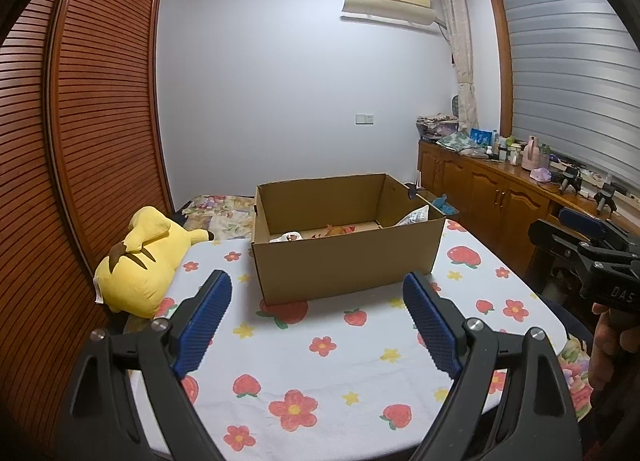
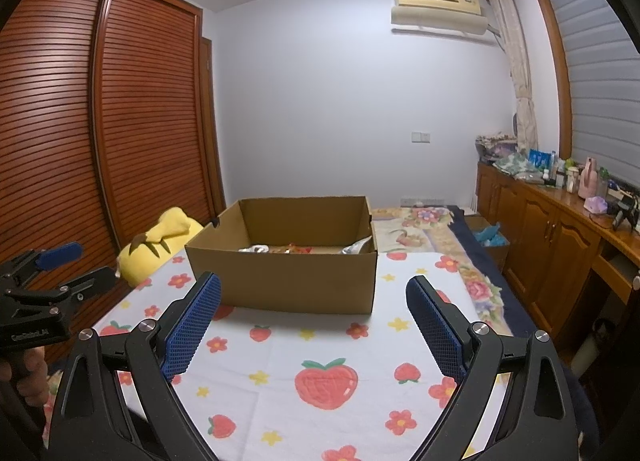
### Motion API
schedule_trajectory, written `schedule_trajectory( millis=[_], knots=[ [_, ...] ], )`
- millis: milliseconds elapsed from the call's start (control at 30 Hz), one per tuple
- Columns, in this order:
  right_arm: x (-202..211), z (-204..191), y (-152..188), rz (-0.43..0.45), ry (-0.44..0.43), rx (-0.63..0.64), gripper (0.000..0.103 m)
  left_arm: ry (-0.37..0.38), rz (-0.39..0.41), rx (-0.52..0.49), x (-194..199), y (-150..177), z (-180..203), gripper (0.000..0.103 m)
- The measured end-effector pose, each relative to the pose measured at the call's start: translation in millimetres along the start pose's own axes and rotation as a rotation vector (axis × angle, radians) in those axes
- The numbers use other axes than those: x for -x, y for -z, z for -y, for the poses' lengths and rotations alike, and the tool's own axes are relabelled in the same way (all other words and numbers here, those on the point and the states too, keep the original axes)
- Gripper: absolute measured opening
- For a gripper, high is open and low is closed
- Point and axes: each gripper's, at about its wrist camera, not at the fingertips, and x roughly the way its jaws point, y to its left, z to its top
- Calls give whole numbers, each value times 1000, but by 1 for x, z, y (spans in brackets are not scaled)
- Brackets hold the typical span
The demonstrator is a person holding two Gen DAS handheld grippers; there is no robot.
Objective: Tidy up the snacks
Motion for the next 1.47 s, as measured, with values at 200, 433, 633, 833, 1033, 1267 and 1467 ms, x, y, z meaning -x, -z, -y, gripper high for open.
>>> schedule_trajectory(
  millis=[200, 433, 633, 833, 1033, 1267, 1467],
  knots=[
    [1, 1, 0, 1, 3, 1, 95, 1, 1, 0, 0, 0, 0, 88],
    [1, 1, 0, 0, 2, 1, 95, 2, 3, 1, 0, 0, -1, 88],
    [4, 2, 1, 1, 2, 1, 95, 1, 2, 1, 0, 0, 0, 88],
    [4, 2, 1, 0, 2, 0, 95, 5, 2, 4, 1, 1, 0, 89],
    [4, 3, 1, 0, 2, -1, 95, 7, 1, 3, 2, 1, 1, 89],
    [3, 2, 1, -4, 0, -2, 95, 6, 1, 4, 3, 1, 1, 89],
    [3, 2, 1, -4, 0, 0, 95, 6, 1, 3, 4, 2, 2, 89]
  ],
)
